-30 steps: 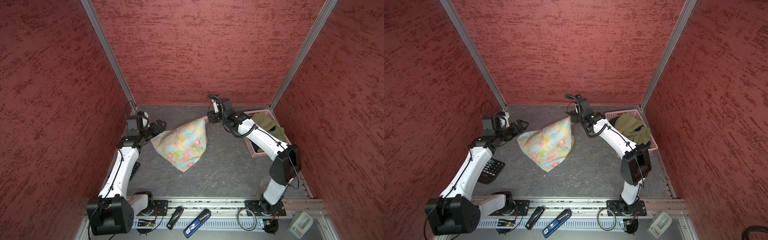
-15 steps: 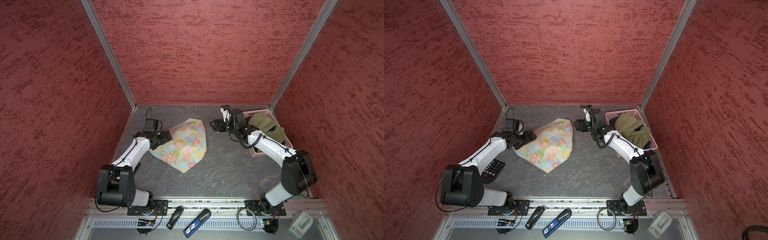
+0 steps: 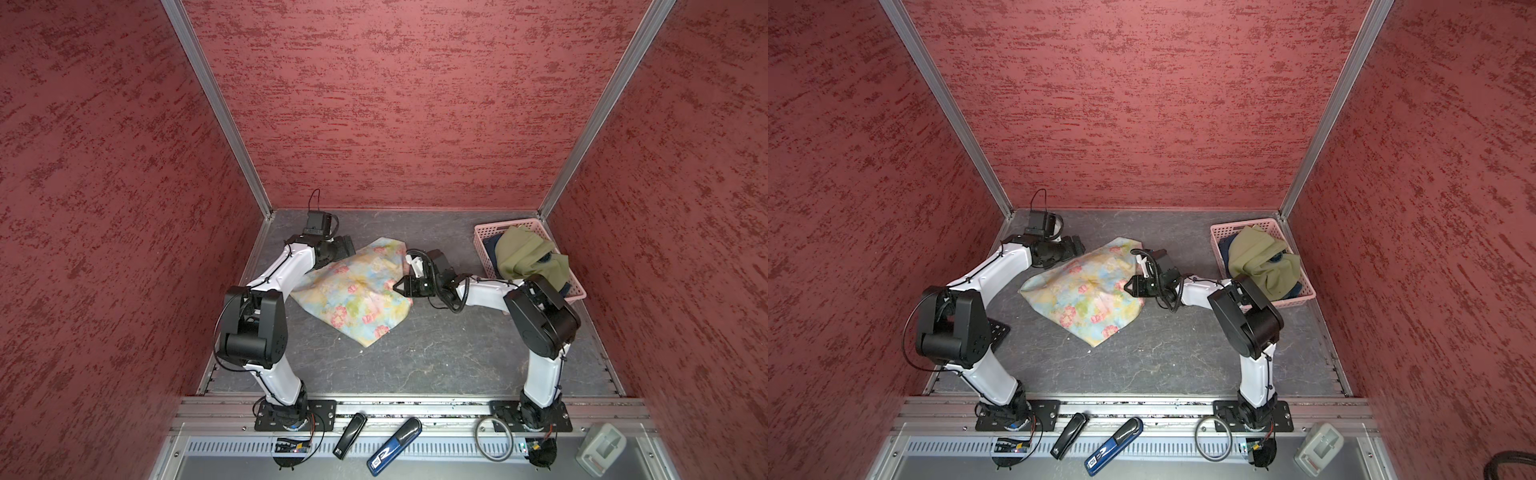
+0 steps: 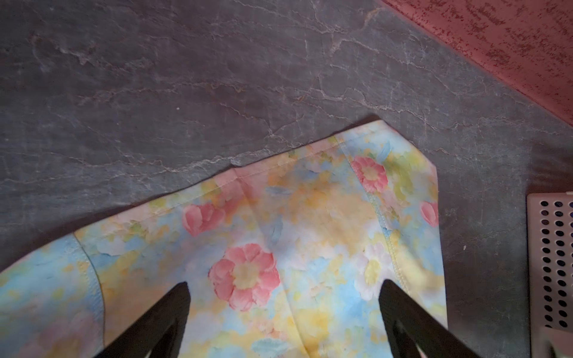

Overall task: Fold and stack skirts
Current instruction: Move the skirt to the center of the table.

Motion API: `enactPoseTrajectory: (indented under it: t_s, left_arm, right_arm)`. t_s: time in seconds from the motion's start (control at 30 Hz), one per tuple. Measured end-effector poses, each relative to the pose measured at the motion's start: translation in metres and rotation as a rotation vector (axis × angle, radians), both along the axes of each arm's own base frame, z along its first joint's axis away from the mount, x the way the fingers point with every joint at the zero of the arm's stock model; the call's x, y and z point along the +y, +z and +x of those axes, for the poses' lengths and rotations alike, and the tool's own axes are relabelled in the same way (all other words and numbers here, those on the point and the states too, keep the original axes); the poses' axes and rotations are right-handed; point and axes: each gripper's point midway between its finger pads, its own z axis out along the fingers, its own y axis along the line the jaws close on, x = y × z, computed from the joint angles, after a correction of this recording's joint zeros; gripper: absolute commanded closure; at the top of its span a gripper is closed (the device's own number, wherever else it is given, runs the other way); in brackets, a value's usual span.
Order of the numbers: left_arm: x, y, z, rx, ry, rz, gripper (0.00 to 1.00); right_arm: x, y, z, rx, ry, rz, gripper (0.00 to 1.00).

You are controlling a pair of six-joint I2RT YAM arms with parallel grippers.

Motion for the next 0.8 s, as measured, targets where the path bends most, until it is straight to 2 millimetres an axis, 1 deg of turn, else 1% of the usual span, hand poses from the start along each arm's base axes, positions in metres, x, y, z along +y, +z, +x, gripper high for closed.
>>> enactPoseTrajectory:
  t_s: [0.03, 0.17, 0.23, 0.33, 0.4, 0.47, 0.57, 0.6, 0.63, 0.67, 0.7, 0.73, 0.8]
  left_arm:
    - [0.002, 0.001, 0.002, -0.004, 0.002, 0.001, 0.05]
    - [0.014, 0.001, 0.014, -0.027, 0.019, -0.011, 0.06]
    - [0.021, 0.001, 0.017, -0.036, 0.034, -0.028, 0.07]
    - [0.026, 0.005, 0.022, -0.057, 0.043, -0.048, 0.08]
    - [0.022, 0.008, 0.024, -0.070, 0.033, -0.057, 0.08]
    - [0.013, 0.014, 0.027, -0.086, 0.009, -0.062, 0.08]
    - [0.003, 0.019, 0.029, -0.106, -0.025, -0.061, 0.08]
    - [0.000, 0.020, 0.029, -0.109, -0.035, -0.058, 0.08]
    - [-0.002, 0.020, 0.029, -0.109, -0.042, -0.056, 0.08]
    - [-0.002, 0.019, 0.028, -0.108, -0.046, -0.054, 0.08]
    - [-0.002, 0.019, 0.028, -0.107, -0.047, -0.052, 0.08]
    - [-0.002, 0.019, 0.028, -0.104, -0.047, -0.050, 0.08]
    - [0.000, 0.017, 0.026, -0.094, -0.043, -0.045, 0.08]
  right_arm:
    - [0.000, -0.001, 0.000, -0.004, 0.004, -0.005, 1.00]
    - [-0.005, 0.007, 0.004, -0.048, -0.001, -0.027, 1.00]
    - [-0.009, 0.020, 0.006, -0.088, -0.003, -0.034, 1.00]
    - [-0.013, 0.047, 0.005, -0.169, 0.011, -0.035, 1.00]
    - [-0.016, 0.062, 0.003, -0.219, 0.029, -0.039, 1.00]
    - [-0.021, 0.073, 0.000, -0.253, 0.043, -0.045, 1.00]
    - [-0.039, 0.072, 0.000, -0.249, 0.022, -0.062, 1.00]
    - [-0.045, 0.070, 0.002, -0.242, 0.011, -0.069, 0.93]
    - [-0.054, 0.067, 0.006, -0.230, -0.009, -0.081, 0.79]
    - [-0.063, 0.065, 0.011, -0.220, -0.032, -0.093, 0.68]
    - [-0.069, 0.063, 0.015, -0.214, -0.051, -0.104, 0.59]
    - [-0.077, 0.061, 0.021, -0.207, -0.074, -0.118, 0.47]
    - [-0.088, 0.061, 0.035, -0.203, -0.118, -0.137, 0.35]
